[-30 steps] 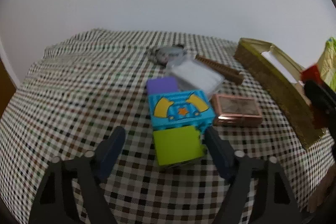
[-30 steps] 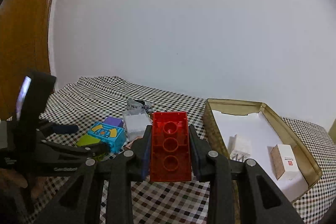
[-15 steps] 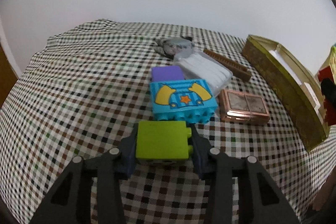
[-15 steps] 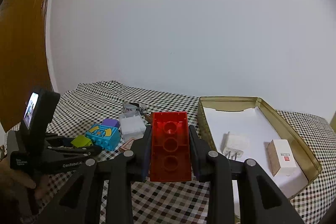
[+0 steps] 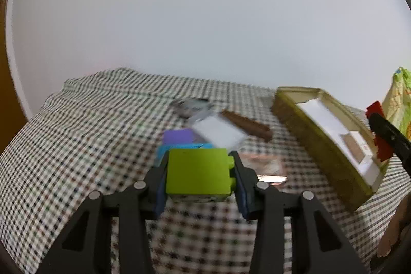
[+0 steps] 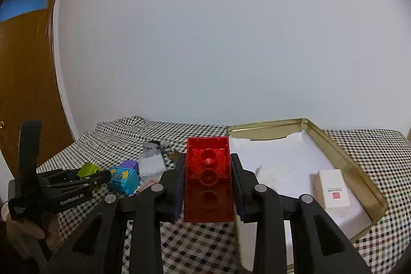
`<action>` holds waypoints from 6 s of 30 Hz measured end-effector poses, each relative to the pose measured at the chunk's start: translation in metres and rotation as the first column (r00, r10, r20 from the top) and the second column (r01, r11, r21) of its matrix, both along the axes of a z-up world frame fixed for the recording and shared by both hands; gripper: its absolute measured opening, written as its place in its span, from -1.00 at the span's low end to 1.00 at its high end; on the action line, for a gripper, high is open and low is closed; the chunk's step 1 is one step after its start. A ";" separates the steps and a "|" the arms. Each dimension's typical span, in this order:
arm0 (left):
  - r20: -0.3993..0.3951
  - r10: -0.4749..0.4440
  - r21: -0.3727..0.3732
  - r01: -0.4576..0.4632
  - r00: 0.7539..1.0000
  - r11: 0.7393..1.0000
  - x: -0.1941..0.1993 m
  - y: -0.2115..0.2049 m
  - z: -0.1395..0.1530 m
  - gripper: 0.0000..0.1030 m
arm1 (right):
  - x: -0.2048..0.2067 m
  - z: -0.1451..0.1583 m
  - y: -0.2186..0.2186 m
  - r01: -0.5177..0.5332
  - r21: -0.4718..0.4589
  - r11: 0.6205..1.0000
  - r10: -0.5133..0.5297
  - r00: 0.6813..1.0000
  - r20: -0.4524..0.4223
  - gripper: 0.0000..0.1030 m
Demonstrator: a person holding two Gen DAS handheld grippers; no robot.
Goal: Organize rigid objects
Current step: 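Carry the red brick and green block into the tray and release both, then withdraw both tools from the tray toward the remaining items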
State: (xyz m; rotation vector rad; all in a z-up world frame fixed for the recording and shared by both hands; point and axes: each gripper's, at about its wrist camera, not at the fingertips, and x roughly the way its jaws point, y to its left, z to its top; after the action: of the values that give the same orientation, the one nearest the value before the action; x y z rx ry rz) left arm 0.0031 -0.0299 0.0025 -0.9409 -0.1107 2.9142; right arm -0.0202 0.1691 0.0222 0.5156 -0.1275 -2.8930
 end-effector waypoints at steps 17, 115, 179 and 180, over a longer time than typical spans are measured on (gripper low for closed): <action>-0.080 -0.197 0.019 0.199 0.977 0.980 -0.030 0.124 0.027 -0.18 | -0.014 0.007 0.102 0.183 -0.102 0.978 -0.185 0.983 -0.010 -0.34; -0.100 -0.122 -0.137 0.108 0.987 0.985 -0.035 0.154 -0.003 0.99 | 0.008 -0.012 0.135 0.536 -0.103 0.838 -0.546 0.829 -0.123 0.54; 0.036 0.240 0.004 -0.241 0.970 0.971 -0.064 -0.090 -0.001 0.99 | -0.091 -0.068 -0.123 0.099 -0.010 0.995 -0.086 0.904 0.419 0.54; 0.035 0.240 0.007 -0.240 0.970 0.971 -0.064 -0.090 -0.002 0.99 | -0.093 -0.070 -0.124 0.104 -0.001 0.995 -0.094 0.898 0.430 0.55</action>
State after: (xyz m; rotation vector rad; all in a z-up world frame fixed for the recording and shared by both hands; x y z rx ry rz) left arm -0.0613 -0.1199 0.0008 -1.0442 -0.2600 3.1118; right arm -0.1137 0.0447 -0.0476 1.1704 -0.2600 -2.8165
